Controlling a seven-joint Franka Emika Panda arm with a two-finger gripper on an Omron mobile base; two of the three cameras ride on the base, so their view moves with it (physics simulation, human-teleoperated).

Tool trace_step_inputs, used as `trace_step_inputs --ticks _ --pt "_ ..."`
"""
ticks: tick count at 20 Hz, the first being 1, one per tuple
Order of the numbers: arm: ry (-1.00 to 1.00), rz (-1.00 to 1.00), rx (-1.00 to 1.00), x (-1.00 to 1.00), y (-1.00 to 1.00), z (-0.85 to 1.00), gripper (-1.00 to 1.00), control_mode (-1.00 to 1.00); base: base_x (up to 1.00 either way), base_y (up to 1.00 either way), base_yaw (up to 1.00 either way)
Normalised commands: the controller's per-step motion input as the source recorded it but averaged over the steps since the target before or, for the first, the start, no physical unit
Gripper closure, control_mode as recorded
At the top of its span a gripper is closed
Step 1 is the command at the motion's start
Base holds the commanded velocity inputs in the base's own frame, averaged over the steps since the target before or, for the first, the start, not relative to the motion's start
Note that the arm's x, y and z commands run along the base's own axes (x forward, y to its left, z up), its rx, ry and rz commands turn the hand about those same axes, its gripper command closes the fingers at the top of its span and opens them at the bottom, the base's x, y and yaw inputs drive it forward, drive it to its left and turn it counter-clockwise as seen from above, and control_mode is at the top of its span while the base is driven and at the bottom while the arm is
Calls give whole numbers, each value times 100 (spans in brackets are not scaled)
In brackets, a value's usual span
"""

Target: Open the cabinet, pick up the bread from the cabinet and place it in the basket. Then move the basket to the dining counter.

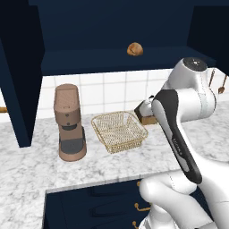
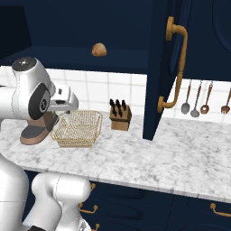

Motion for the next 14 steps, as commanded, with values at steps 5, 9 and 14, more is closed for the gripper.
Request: trace_step_inputs --ticks 5,9,14 --pt "-13 -1 -2 54 -1 30 -100 -100 0 0 0" --pt "-20 -8 -6 78 -23 28 -100 -100 0 0 0" --pt "-10 -3 3 34 -21 38 -100 -100 0 0 0"
